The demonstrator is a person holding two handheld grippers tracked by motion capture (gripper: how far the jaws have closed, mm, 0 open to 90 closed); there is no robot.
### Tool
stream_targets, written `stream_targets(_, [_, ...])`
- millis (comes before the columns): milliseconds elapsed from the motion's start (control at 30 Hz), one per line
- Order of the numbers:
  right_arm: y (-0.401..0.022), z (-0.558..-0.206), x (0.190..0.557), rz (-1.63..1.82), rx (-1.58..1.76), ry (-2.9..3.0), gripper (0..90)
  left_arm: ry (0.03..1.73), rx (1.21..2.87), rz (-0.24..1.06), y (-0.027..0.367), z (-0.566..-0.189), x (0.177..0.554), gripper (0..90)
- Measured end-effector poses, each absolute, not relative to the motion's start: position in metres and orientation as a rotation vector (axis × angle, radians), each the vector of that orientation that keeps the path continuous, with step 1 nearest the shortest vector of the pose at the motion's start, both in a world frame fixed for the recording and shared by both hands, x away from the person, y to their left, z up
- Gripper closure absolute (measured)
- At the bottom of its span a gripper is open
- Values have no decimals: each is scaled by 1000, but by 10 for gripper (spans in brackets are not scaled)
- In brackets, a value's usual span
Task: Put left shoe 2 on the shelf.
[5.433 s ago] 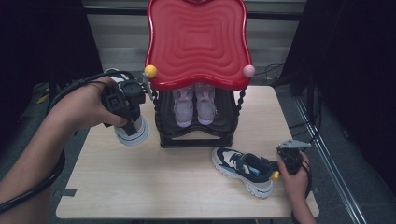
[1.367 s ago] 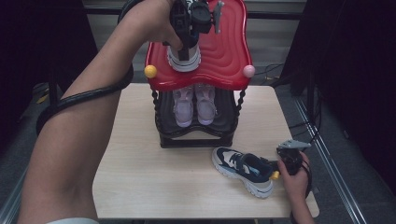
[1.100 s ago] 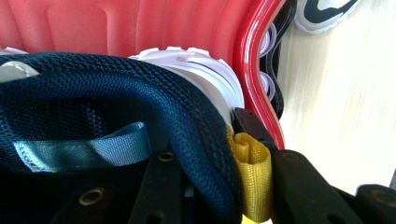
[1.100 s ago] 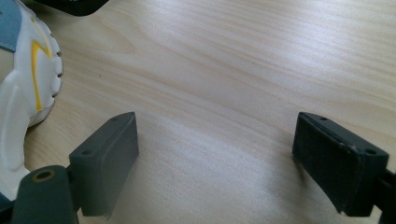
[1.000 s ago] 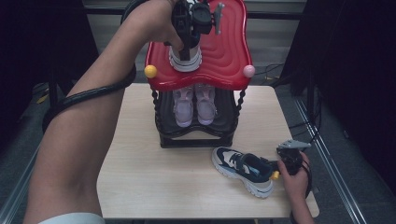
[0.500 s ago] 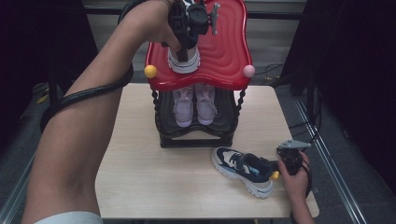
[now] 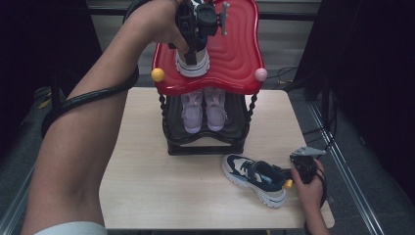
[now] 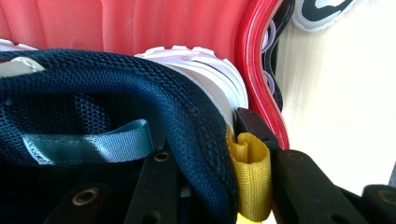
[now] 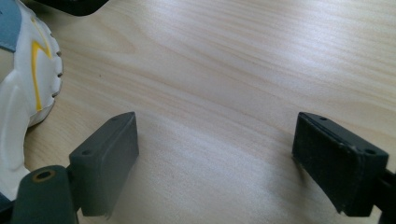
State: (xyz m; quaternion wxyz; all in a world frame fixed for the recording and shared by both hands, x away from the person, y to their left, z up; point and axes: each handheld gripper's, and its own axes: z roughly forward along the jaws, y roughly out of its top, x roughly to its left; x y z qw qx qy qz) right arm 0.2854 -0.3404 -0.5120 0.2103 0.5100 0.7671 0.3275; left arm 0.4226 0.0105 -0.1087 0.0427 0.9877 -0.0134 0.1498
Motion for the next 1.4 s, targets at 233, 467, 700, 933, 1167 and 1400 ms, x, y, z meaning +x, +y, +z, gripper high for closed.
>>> stream_targets(233, [-340,-512,285,911,1417,2132,140,-29,3023,456,11,-108,423,700])
stream_targets(467, [-340,-512,285,911,1424,2132,140,-12,3017,460,11,-108,423,686])
stream_targets(700, [-340,-512,285,911,1423,2132,140,3,3006,468,12,-106,425,664])
stream_targets(933, [-340,-512,285,913,1424,2133,140,34,2997,460,13,-105,429,616])
stream_targets(1167, [-340,-512,285,912,1426,2133,140,91,2988,441,14,-105,428,564])
stream_targets(1400, [-340,-512,285,914,1423,2134,140,141,2988,410,16,-104,428,485])
